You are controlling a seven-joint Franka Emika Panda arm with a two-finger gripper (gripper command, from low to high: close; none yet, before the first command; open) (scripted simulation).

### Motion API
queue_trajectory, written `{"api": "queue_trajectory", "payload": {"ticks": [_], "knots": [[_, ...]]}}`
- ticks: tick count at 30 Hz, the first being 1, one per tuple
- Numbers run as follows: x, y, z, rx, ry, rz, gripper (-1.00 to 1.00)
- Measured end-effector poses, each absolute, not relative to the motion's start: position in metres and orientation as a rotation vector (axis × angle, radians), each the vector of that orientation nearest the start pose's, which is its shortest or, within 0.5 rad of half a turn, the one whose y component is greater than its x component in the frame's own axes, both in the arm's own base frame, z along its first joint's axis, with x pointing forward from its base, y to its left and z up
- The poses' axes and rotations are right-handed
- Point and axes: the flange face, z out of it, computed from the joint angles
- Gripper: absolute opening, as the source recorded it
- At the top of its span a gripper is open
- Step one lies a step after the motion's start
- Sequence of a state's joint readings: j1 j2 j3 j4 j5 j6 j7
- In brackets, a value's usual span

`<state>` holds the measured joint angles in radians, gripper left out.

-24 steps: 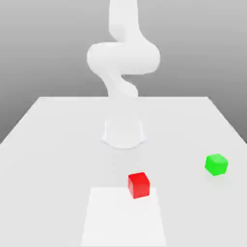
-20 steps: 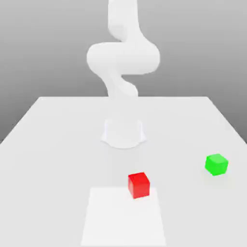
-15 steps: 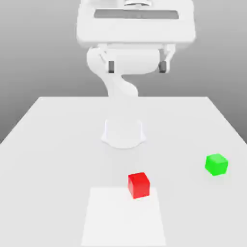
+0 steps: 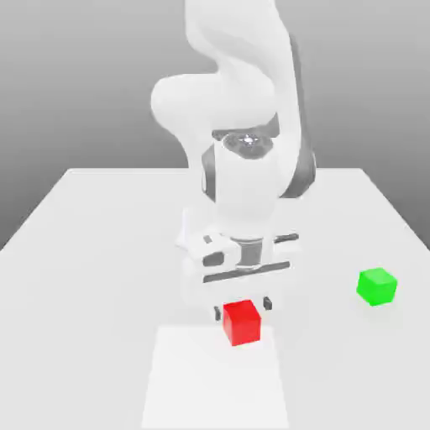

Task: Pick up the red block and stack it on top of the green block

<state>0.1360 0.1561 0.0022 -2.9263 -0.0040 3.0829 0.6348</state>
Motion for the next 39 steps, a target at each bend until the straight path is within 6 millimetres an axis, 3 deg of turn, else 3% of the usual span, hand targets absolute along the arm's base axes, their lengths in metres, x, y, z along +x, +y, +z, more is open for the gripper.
{"api": "queue_trajectory", "payload": {"ticks": [7, 15, 18, 25, 30, 34, 36, 39], "knots": [[0.320, 0.045, 0.146, -3.047, 0.766, 0.000, -1.00], [0.320, 0.045, 0.203, -3.048, 0.765, 0.000, -1.00], [0.320, 0.076, 0.214, -3.102, 0.503, -0.005, -1.00], [0.300, 0.176, 0.229, -3.125, -0.347, -0.012, -1.00], [0.263, 0.246, 0.238, -2.995, -0.956, -0.010, -1.00], [0.220, 0.297, 0.244, -2.805, -1.418, -0.002, -1.00], [0.205, 0.312, 0.242, -2.730, -1.559, -0.001, -1.00], [0.203, 0.317, 0.224, -2.711, -1.598, -0.005, -1.00]]}}
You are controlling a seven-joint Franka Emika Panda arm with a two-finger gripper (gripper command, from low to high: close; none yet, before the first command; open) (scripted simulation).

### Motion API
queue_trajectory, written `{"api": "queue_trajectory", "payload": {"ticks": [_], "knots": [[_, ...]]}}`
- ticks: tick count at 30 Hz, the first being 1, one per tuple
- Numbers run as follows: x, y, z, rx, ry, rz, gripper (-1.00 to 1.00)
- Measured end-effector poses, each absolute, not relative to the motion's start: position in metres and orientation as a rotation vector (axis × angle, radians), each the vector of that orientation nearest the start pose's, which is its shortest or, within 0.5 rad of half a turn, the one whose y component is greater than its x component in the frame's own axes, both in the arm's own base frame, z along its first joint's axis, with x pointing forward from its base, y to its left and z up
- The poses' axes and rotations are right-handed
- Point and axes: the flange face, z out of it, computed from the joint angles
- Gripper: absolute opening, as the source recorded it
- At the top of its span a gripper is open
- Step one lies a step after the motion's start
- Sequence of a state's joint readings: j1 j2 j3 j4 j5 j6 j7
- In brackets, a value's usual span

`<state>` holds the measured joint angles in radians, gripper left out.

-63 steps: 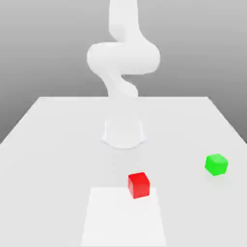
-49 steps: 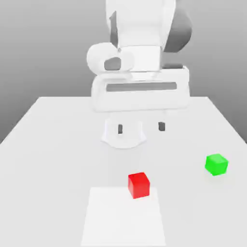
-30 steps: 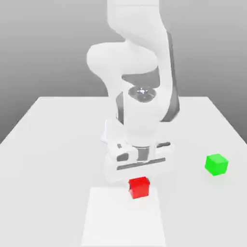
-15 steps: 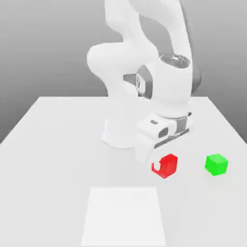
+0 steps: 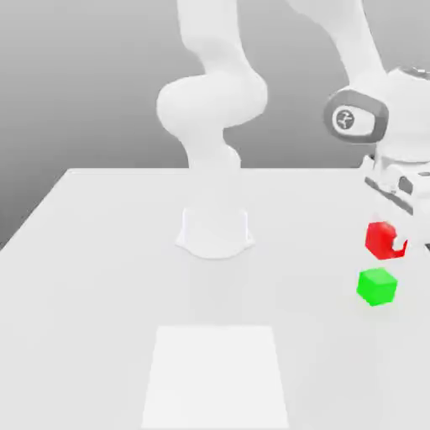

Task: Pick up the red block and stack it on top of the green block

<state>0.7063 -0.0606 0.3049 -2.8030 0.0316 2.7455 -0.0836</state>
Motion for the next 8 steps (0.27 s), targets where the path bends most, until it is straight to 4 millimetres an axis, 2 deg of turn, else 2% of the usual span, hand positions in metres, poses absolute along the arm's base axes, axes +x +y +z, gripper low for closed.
{"api": "queue_trajectory", "payload": {"ticks": [4, 5, 8], "knots": [[0.202, 0.317, 0.193, -2.708, -1.601, -0.003, -1.00], [0.200, 0.317, 0.185, -2.705, -1.604, -0.001, 1.00], [0.200, 0.317, 0.185, -2.705, -1.603, -0.001, 1.00]]}}
